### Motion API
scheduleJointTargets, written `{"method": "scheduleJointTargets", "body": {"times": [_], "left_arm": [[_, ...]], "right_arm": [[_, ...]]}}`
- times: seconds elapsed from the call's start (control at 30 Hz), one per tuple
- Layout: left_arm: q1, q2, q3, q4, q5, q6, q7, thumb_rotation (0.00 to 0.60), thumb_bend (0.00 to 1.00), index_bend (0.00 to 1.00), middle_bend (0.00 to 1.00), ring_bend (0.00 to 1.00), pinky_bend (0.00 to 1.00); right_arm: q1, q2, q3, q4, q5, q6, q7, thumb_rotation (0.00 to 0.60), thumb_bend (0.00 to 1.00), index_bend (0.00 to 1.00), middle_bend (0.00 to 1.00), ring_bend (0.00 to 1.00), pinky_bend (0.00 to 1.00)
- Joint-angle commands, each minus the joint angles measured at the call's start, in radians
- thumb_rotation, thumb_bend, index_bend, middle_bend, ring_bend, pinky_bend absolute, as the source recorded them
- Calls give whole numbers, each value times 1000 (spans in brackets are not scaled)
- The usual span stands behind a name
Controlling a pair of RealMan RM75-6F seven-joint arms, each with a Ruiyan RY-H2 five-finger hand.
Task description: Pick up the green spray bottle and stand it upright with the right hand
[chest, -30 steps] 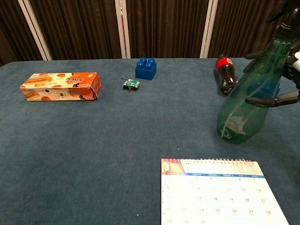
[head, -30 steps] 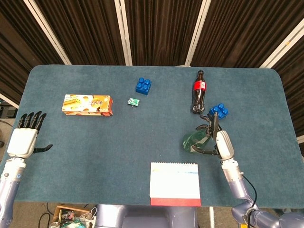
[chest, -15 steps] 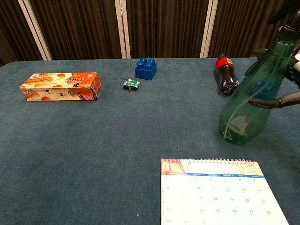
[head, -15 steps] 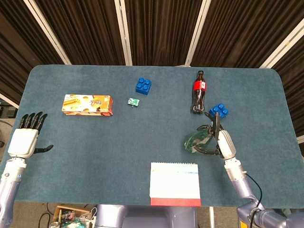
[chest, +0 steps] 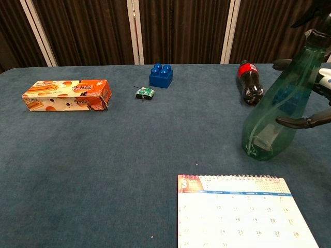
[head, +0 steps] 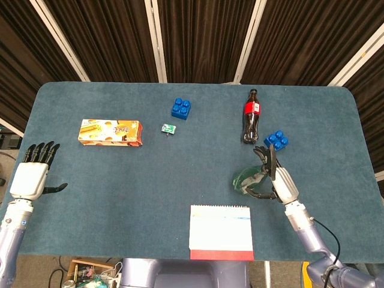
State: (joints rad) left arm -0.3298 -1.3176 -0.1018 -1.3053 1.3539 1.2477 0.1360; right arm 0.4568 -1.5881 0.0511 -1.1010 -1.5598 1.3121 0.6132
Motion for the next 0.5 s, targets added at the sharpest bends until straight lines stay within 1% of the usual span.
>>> {"method": "scheduleJointTargets", "body": {"times": [0.03,0.5], "left_arm": [[0,0,0,0,0,1,0,600,21,0,21,3,39],[4,1,-1,-4,0,9,-1,600,21,0,21,2,39]], "right_arm": [[-3,12,2,-21,1,1,-20,600,109,0,0,0,0],[-21,82,8,-108,6,13,-76,600,72,0,0,0,0]]}}
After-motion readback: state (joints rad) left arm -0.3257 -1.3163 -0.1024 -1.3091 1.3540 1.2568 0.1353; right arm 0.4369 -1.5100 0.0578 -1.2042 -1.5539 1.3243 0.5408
